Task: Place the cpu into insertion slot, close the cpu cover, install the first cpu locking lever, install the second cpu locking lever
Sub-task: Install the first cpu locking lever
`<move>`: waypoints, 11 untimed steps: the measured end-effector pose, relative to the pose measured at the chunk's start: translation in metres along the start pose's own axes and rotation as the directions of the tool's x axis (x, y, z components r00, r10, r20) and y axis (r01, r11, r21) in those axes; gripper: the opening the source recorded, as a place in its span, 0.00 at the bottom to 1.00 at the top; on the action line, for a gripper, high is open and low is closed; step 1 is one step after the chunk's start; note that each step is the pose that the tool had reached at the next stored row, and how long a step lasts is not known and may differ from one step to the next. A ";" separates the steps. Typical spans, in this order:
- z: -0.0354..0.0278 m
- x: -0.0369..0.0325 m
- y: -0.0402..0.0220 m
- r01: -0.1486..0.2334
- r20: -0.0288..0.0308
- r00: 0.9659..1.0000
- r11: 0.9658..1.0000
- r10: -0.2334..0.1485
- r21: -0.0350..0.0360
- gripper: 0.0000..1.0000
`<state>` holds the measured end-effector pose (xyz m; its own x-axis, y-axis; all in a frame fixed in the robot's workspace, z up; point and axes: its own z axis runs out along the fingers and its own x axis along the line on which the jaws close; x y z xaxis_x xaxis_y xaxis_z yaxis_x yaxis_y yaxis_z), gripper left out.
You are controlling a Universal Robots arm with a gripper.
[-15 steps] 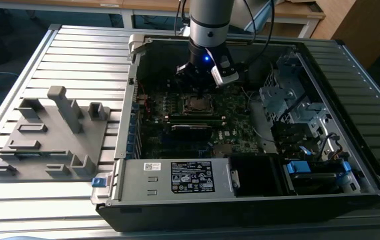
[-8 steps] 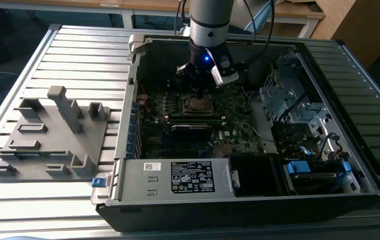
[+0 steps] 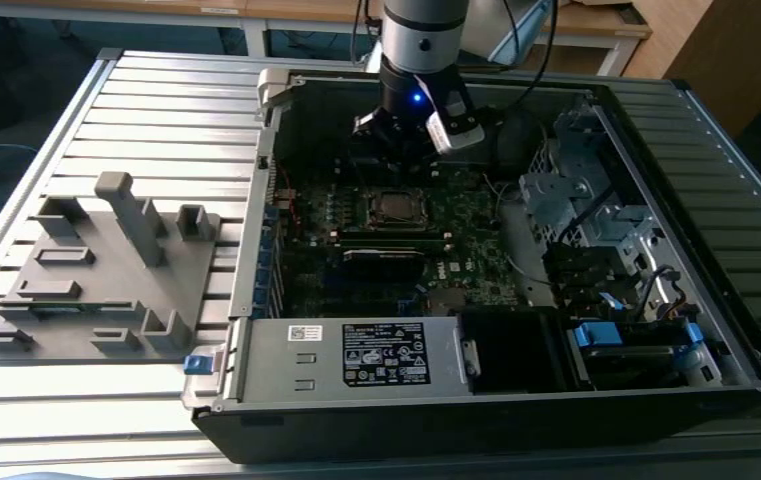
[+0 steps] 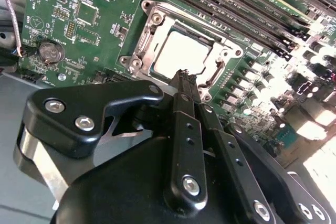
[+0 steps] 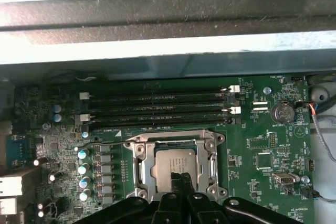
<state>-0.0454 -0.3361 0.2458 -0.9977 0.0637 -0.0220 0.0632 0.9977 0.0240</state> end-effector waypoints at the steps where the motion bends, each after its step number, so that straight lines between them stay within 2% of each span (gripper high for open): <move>1: -0.0008 0.0000 0.0000 0.000 0.000 1.000 1.000 0.000 0.000 0.11; 11: -0.0090 -0.0002 0.0002 0.000 0.000 1.000 1.000 0.000 0.000 0.11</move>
<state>-0.0454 -0.3362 0.2547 -0.9977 0.0637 -0.0221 0.0631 0.9977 0.0240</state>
